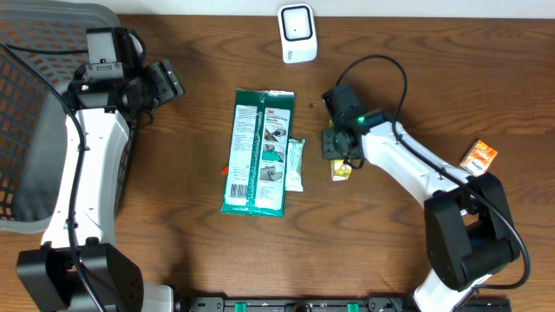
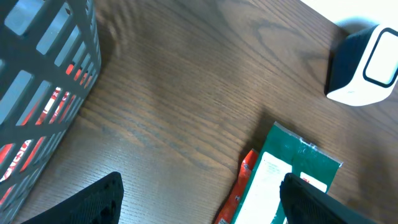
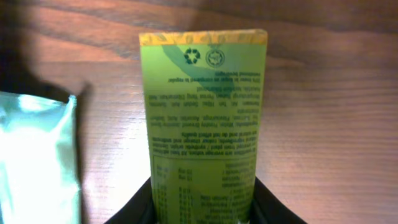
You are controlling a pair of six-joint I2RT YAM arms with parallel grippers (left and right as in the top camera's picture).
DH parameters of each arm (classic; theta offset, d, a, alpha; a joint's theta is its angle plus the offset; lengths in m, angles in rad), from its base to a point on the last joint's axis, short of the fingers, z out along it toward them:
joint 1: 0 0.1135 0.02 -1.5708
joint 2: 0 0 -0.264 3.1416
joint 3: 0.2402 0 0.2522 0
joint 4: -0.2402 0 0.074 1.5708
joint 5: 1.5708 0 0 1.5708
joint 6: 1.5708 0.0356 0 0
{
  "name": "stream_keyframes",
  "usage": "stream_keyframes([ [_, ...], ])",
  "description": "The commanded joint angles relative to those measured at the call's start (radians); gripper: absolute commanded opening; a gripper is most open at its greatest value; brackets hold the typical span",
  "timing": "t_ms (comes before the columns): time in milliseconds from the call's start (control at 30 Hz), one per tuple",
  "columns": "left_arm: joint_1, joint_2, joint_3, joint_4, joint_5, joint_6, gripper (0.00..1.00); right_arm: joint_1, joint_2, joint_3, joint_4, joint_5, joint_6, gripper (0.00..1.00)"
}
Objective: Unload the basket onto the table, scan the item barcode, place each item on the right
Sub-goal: 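Lift the green tea box and carry it up to the white scanner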
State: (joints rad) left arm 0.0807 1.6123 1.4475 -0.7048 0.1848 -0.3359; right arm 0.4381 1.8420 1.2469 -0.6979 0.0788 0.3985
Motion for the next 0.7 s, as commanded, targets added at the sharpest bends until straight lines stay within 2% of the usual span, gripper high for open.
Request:
stream_keyframes([
  [0, 0.002, 0.003, 0.001, -0.003, 0.005, 0.01, 0.82, 0.014, -0.064, 0.151, -0.078, -0.014, -0.07, 0.29],
  [267, 0.002, 0.003, 0.001, -0.003, 0.005, 0.01, 0.82, 0.012, -0.063, 0.495, -0.343, -0.031, -0.159, 0.28],
  [433, 0.002, 0.003, 0.001, -0.003, 0.005, 0.01, 0.82, -0.032, -0.063, 0.779, -0.494, -0.161, -0.198, 0.26],
  [533, 0.002, 0.003, 0.001, -0.003, 0.005, 0.01, 0.82, -0.074, -0.061, 0.896, -0.535, -0.216, -0.198, 0.24],
  [667, 0.002, 0.003, 0.001, -0.003, 0.005, 0.01, 0.82, -0.117, -0.043, 0.966, -0.505, -0.299, -0.198, 0.25],
])
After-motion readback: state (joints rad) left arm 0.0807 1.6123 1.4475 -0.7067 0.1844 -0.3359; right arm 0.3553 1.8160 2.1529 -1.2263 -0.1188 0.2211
